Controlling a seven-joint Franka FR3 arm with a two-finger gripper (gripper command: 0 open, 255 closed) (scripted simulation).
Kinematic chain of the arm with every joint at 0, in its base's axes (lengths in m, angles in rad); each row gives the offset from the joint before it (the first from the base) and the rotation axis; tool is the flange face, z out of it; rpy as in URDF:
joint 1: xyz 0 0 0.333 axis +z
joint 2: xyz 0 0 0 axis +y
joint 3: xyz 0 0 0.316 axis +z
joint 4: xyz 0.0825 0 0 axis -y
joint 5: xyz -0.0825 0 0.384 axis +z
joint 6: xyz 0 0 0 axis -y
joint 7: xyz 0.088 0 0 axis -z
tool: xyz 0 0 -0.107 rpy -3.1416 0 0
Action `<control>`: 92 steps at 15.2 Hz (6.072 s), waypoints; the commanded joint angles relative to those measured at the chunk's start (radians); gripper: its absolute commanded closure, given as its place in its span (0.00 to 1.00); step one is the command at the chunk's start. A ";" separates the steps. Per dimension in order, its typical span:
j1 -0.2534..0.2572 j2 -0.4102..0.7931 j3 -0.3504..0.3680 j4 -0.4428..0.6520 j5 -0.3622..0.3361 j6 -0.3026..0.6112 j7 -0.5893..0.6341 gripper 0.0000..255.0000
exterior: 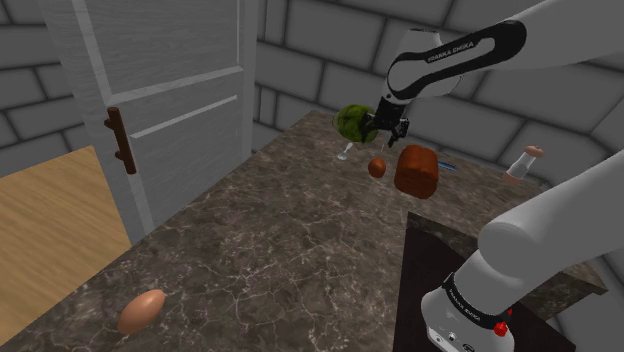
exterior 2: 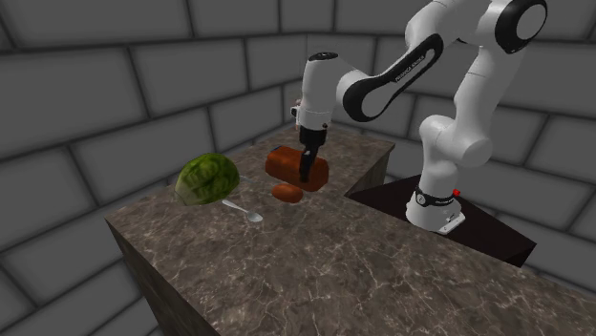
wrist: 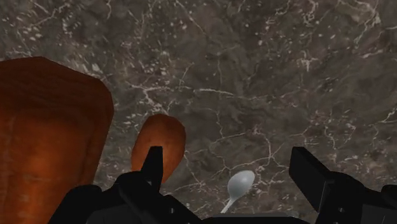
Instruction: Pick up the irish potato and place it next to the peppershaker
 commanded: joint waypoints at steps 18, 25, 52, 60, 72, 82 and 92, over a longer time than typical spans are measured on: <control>-0.110 0.352 -0.042 0.029 -0.159 0.283 0.364 0.00; -0.110 0.352 -0.042 0.029 -0.159 0.283 0.364 1.00; -0.105 0.179 -0.035 0.102 -0.107 0.041 0.305 1.00; -0.102 0.125 -0.034 0.157 -0.093 -0.068 0.286 1.00; -0.099 0.071 -0.032 0.266 -0.079 -0.230 0.263 1.00; -0.097 0.050 -0.030 0.379 -0.071 -0.363 0.246 1.00; -0.176 0.057 -0.151 0.404 -0.083 -0.356 0.049 1.00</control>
